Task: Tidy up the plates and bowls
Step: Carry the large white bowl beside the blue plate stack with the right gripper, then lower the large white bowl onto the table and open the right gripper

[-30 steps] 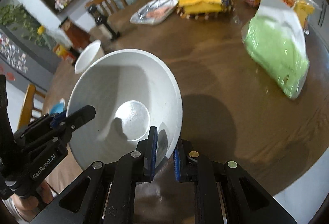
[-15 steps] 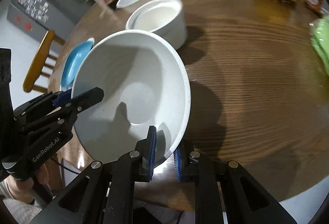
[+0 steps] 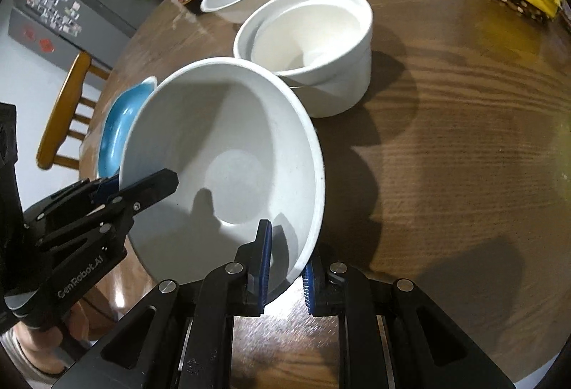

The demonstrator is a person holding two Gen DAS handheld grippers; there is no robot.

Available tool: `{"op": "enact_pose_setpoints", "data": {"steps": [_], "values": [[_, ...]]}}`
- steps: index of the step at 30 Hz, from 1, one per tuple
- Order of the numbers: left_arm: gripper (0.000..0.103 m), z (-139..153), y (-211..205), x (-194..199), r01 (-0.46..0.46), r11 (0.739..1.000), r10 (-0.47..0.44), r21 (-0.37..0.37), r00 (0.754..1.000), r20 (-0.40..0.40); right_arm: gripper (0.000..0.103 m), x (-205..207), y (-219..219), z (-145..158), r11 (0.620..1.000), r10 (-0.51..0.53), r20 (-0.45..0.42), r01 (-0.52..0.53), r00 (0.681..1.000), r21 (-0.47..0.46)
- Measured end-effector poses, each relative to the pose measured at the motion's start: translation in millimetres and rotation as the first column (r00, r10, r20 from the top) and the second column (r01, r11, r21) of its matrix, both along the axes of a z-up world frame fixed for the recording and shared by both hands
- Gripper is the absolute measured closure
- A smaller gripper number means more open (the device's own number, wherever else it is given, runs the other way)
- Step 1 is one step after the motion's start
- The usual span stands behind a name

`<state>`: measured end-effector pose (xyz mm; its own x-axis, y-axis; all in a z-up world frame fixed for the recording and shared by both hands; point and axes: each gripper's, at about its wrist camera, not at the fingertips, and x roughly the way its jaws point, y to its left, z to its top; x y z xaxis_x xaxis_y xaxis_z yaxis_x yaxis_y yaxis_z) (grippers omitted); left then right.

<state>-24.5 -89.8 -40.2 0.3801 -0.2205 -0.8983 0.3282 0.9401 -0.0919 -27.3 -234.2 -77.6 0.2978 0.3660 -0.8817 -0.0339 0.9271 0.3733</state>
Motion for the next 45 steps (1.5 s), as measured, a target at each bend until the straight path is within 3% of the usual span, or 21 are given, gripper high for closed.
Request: {"op": "enact_pose_setpoints", "data": {"steps": [10, 25, 27, 29, 30, 39, 45], "values": [[0.084, 0, -21, 29, 0.019, 1.0, -0.019, 0.0, 1.0, 0.006, 0.086, 18, -22, 4, 0.998, -0.065, 0.015, 0.066, 0.998, -0.022], [0.079, -1, -23, 30, 0.005, 0.999, -0.006, 0.035, 0.999, 0.044, 0.086, 18, -25, 15, 0.994, -0.076, 0.079, 0.082, 0.994, -0.069], [0.069, 2, -22, 29, 0.0, 0.999, -0.002, 0.032, 0.998, 0.055, 0.086, 17, -26, 18, 0.994, -0.079, 0.083, 0.085, 0.993, -0.067], [0.045, 7, -21, 27, 0.0, 1.0, -0.002, 0.029, 0.997, 0.073, 0.085, 16, -27, 20, 0.994, -0.081, 0.083, 0.086, 0.993, -0.064], [0.042, 9, -19, 26, 0.0, 1.0, -0.002, 0.028, 0.997, 0.081, 0.085, 16, -25, 22, 0.994, -0.082, 0.084, 0.087, 0.993, -0.061], [0.022, 28, 0, 23, -0.057, 0.998, 0.053, 0.019, 0.989, 0.137, 0.085, 8, -37, 39, 0.993, -0.11, 0.119, 0.114, 0.987, -0.03], [0.012, 33, 11, 25, -0.111, 0.994, 0.111, -0.009, 0.986, 0.121, 0.082, 8, -44, 55, 0.991, -0.129, 0.159, 0.131, 0.979, -0.008]]}}
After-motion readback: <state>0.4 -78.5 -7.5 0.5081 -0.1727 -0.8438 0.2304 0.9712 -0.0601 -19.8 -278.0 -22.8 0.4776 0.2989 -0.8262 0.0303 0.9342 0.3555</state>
